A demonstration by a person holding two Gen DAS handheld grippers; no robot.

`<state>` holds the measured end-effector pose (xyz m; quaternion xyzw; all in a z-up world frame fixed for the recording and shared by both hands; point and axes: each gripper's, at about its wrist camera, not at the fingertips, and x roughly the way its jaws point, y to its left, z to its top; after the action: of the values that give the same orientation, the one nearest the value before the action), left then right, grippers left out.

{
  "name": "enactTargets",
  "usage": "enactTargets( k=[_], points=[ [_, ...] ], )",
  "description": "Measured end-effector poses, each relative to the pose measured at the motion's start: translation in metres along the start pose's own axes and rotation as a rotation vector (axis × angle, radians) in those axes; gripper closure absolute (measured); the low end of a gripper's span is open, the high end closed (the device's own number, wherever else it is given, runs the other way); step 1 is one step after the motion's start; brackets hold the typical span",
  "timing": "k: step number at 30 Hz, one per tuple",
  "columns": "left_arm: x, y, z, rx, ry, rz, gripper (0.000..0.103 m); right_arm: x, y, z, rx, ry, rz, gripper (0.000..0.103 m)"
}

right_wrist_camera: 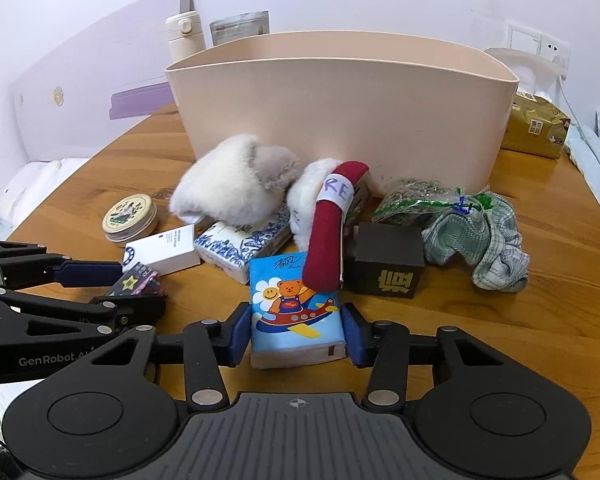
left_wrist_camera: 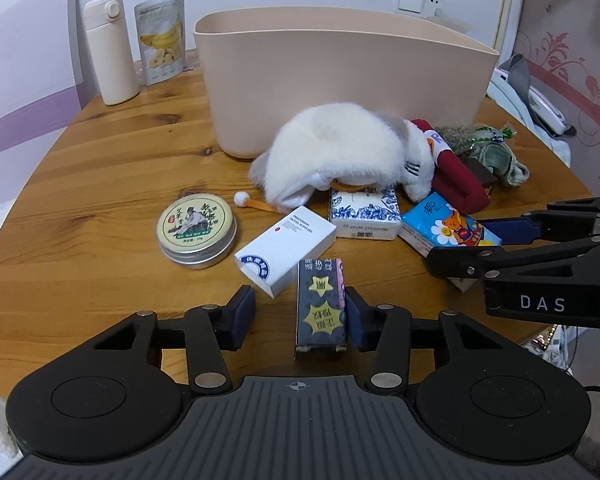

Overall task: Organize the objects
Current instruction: 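Grasp the dark star box with left tool while right tool grasps blue tissue pack, then lift both held items and carry them over the beige bin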

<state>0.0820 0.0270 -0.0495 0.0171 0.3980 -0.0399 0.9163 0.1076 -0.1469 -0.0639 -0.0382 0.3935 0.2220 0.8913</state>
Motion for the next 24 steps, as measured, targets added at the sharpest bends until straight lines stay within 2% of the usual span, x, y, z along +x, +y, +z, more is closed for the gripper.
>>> enactTargets(
  k=[2,6,12,24],
  points=[
    [-0.001,0.0,-0.001,0.002,-0.002,0.0,0.057,-0.001,0.001,-0.002,-0.001,-0.001,0.002,0.059],
    [-0.005,0.0,-0.004,0.01,-0.008,-0.013,0.079,-0.004,0.002,-0.005,0.003,-0.006,0.006,0.059],
    [-0.01,-0.003,-0.007,0.021,-0.012,-0.031,0.079,-0.008,0.004,-0.008,0.014,-0.01,0.022,0.059],
    [-0.027,0.001,0.008,0.021,-0.076,-0.015,0.079,-0.029,0.003,0.001,0.039,-0.071,0.062,0.059]
  ],
)
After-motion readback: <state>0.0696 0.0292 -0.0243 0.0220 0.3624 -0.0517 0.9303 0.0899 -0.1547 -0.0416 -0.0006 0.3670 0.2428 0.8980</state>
